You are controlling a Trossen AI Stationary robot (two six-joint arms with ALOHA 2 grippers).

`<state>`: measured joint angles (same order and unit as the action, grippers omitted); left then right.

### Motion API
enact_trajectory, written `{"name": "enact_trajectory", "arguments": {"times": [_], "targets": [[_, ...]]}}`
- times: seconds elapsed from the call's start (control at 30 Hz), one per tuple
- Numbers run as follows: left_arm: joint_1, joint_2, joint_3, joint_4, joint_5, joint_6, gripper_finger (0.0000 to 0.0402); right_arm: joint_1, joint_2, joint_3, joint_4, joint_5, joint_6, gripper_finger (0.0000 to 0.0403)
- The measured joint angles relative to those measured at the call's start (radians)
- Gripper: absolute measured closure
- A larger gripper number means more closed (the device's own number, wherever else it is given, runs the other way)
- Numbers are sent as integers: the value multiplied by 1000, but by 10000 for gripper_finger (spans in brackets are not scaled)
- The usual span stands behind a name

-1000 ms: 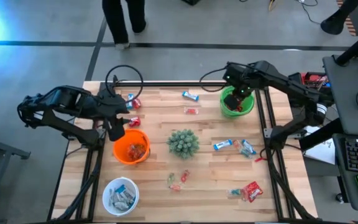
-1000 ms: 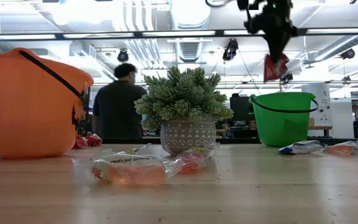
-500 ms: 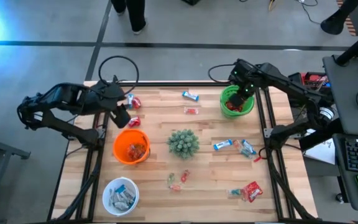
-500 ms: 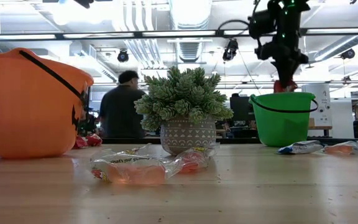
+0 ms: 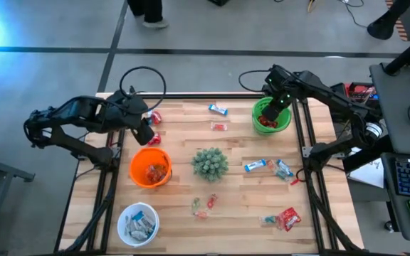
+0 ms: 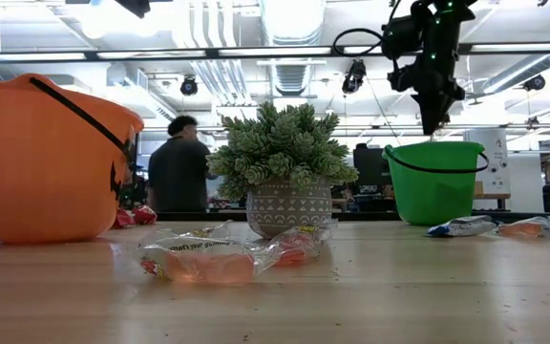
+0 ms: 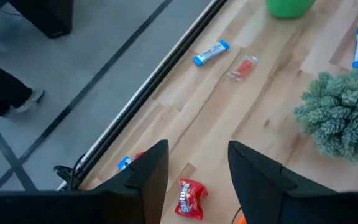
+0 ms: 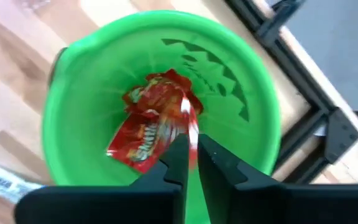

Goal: Sort candy
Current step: Put the red candy into the green bucket, then put the blue gummy into the orange bucket

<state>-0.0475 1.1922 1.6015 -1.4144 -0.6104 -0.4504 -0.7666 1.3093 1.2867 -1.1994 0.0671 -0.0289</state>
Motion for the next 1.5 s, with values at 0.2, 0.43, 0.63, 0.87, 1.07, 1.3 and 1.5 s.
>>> {"name": "enact_trajectory", "arguments": {"times": [0.2,0.43,0.63,0.87,1.07,1.3,1.5], "targets": [[0,25,0,0,26,-3,233,0,0,0,0,4,-7,331],[0,20,1,-22,25,38,203,0,-25,9,-30,34,48,297],[0,-11,1,-73,26,51,201,11,-28,122,-221,-20,163,269],[0,-62,1,-90,53,104,210,38,-69,158,-317,-238,224,263],[0,-113,1,-93,80,151,211,115,-149,118,-340,-277,336,273],[0,-159,1,-93,156,155,211,220,-249,-6,-318,-245,500,275],[0,-175,1,-93,201,159,211,306,-278,-134,-310,-218,553,265]]}}
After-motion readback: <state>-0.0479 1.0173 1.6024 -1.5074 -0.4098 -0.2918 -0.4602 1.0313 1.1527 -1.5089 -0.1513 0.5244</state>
